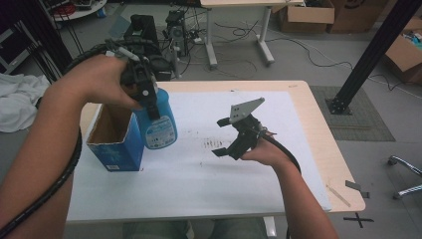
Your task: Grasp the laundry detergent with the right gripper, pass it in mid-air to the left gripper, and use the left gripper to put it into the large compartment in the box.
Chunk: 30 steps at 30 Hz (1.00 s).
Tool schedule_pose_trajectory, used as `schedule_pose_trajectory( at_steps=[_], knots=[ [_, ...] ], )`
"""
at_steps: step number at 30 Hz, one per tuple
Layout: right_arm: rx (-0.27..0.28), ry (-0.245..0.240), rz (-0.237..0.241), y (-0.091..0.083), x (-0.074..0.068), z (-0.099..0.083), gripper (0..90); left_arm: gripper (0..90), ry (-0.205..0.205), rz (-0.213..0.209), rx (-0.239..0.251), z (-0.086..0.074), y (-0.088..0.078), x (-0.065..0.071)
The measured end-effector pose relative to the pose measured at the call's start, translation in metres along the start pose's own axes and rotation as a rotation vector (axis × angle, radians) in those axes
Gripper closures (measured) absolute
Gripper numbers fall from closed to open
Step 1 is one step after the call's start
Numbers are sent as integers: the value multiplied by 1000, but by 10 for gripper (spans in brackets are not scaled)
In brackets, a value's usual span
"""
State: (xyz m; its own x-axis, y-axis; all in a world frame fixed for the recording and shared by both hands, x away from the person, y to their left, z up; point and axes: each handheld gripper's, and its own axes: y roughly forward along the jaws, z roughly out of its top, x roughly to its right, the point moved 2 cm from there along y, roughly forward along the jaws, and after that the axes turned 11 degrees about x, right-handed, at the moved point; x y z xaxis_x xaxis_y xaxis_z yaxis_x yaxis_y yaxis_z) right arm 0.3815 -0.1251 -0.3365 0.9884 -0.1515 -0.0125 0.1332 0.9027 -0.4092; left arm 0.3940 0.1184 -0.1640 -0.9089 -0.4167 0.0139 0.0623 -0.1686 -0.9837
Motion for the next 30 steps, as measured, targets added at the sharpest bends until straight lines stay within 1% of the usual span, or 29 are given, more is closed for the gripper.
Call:
schedule_pose_trajectory(
  at_steps=[1, 2, 3, 4, 5, 6, 7, 8, 9, 11, 12, 13, 14, 15, 16, 17, 18, 19, 20, 21, 22, 23, 24, 25, 27, 28, 29, 30],
  knots=[
    [-40, -6, 3, -4, 2, 1, 0, 383, -49, 5, 9, -3, -9, -5],
    [-40, -6, 3, -4, 2, 1, 0, 383, -49, 5, 9, -3, -9, -5],
    [-88, -11, 3, -7, 4, 2, 0, 383, -69, 9, 15, -5, -13, -7],
    [-88, -11, 3, -7, 4, 2, 0, 383, -94, 13, 16, -6, -17, -10],
    [-130, -14, 11, -9, 5, 1, 0, 383, -139, 26, 18, -8, -24, -14],
    [-130, -14, 11, -9, 5, 1, 0, 383, -139, 26, 18, -8, -24, -14],
    [-179, -13, 13, -11, 7, 0, 0, 382, -192, 50, 18, -12, -33, -19],
    [-179, -13, 13, -11, 7, 0, 0, 383, -192, 50, 18, -12, -33, -19],
    [-224, -12, 17, -12, 9, -3, 0, 382, -235, 70, 24, -15, -40, -23],
    [-268, -12, 23, -12, 10, -5, 0, 383, -293, 92, 32, -17, -46, -28],
    [-268, -12, 23, -12, 10, -5, 0, 382, -293, 92, 32, -17, -46, -28],
    [-304, -11, 26, -14, 11, -5, 0, 382, -345, 111, 33, -20, -50, -32],
    [-304, -11, 26, -14, 11, -5, 0, 382, -345, 111, 33, -20, -50, -32],
    [-336, -12, 30, -16, 12, -5, 0, 382, -414, 132, 31, -24, -54, -37],
    [-358, -10, 33, -17, 12, -4, 0, 382, -448, 139, 32, -25, -56, -39],
    [-358, -10, 33, -17, 12, -4, 0, 383, -448, 139, 32, -25, -56, -39],
    [-411, -12, 38, -19, 13, -3, 0, 382, -473, 145, 25, -28, -58, -41],
    [-443, -16, 42, -20, 14, -2, 0, 383, -524, 157, 4, -33, -62, -45],
    [-443, -16, 42, -20, 14, -2, 0, 383, -524, 157, 4, -33, -62, -45],
    [-509, -19, 51, -23, 14, 1, 0, 383, -591, 166, -7, -39, -66, -49],
    [-509, -19, 51, -23, 14, 1, 0, 383, -591, 166, -7, -39, -66, -49],
    [-536, -21, 54, -25, 14, 2, 0, 383, -616, 170, -15, -42, -67, -50],
    [-584, -21, 64, -28, 14, 5, 0, 383, -639, 174, -24, -45, -69, -51],
    [-584, -21, 64, -28, 14, 5, 0, 383, -664, 176, -25, -48, -70, -52],
    [-617, -33, 58, -32, 15, 8, 0, 383, -713, 179, -32, -54, -71, -55],
    [-649, -42, 56, -35, 15, 10, 0, 383, -756, 180, -35, -59, -72, -56],
    [-660, -45, 56, -37, 16, 10, 0, 383, -788, 180, -34, -63, -73, -58],
    [-660, -45, 56, -37, 16, 10, 0, 383, -788, 180, -34, -63, -73, -58]
  ],
)
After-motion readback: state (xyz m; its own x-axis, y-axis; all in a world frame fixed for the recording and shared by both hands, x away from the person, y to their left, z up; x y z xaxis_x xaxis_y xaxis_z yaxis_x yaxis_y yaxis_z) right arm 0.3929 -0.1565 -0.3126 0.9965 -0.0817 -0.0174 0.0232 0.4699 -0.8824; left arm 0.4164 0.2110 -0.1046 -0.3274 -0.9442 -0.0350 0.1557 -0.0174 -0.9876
